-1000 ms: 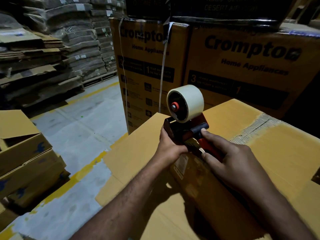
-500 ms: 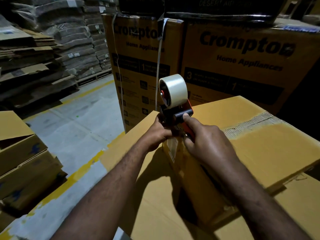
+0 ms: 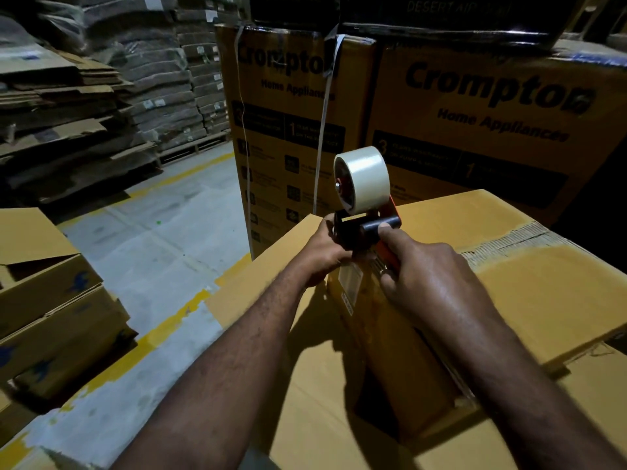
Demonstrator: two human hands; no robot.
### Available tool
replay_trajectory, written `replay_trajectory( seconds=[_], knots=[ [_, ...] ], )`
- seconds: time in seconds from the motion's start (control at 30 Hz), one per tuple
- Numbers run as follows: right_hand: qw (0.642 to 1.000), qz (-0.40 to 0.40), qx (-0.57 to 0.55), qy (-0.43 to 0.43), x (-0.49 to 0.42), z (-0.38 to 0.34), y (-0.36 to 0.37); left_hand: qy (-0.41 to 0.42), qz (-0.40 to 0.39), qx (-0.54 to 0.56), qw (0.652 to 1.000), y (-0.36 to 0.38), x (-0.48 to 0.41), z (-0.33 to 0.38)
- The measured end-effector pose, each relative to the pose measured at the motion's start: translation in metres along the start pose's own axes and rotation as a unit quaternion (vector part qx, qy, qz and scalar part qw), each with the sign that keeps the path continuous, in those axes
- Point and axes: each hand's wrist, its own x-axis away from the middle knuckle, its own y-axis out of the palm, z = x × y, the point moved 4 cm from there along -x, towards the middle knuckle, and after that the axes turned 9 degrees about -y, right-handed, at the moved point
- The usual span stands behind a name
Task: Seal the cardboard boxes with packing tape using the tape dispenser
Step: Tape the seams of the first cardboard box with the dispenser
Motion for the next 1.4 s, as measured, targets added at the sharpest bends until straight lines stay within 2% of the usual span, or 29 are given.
replay_trajectory(
  seconds=[0.1,0.17,0.23,0.3,0.47,0.7,0.77,0.9,1.03,1.17,1.3,1.33,1.4],
  knots=[
    [1.000,0.003,0.015,0.001,0.002,-0.003,-0.003,-0.019,0.016,0.000,1.000,0.000,0.006,-0.004],
    [1.000,0.001,0.027,0.001,0.000,-0.004,-0.005,-0.026,0.053,-0.045,0.997,0.006,0.021,-0.006],
    [1.000,-0.005,0.023,0.007,-0.002,-0.004,-0.007,-0.050,0.080,-0.094,0.991,0.028,0.037,-0.023],
    [1.000,-0.009,0.018,0.009,-0.001,-0.005,-0.007,-0.069,0.087,-0.097,0.989,0.059,0.049,-0.046],
    [1.000,-0.003,0.022,0.001,0.002,-0.009,-0.007,-0.022,0.001,0.102,0.995,0.112,0.069,-0.062],
    [1.000,-0.006,0.019,-0.001,0.011,-0.009,-0.011,0.025,0.002,0.086,0.996,0.110,0.074,-0.053],
    [1.000,-0.004,0.029,-0.006,0.015,-0.009,-0.011,0.009,0.020,0.064,0.998,0.104,0.076,-0.045],
    [0.999,-0.008,0.037,-0.001,0.030,-0.007,-0.011,-0.052,0.100,-0.085,0.990,0.091,0.074,-0.037],
    [1.000,-0.011,0.027,0.008,0.044,-0.006,-0.015,-0.066,0.089,-0.134,0.985,0.089,0.074,-0.033],
    [0.998,-0.040,0.046,0.029,0.049,-0.010,-0.015,-0.110,0.059,-0.210,0.970,0.083,0.072,-0.032],
    [0.996,-0.054,0.050,0.049,0.050,-0.007,-0.018,-0.135,-0.105,-0.205,0.964,0.043,0.080,-0.032],
    [0.996,-0.058,0.046,0.057,0.050,-0.007,-0.019,-0.122,-0.104,-0.206,0.965,0.024,0.078,-0.031],
    [0.994,-0.065,0.049,0.070,0.050,-0.006,-0.021,-0.090,0.012,-0.228,0.970,-0.016,0.067,-0.016]
  ],
)
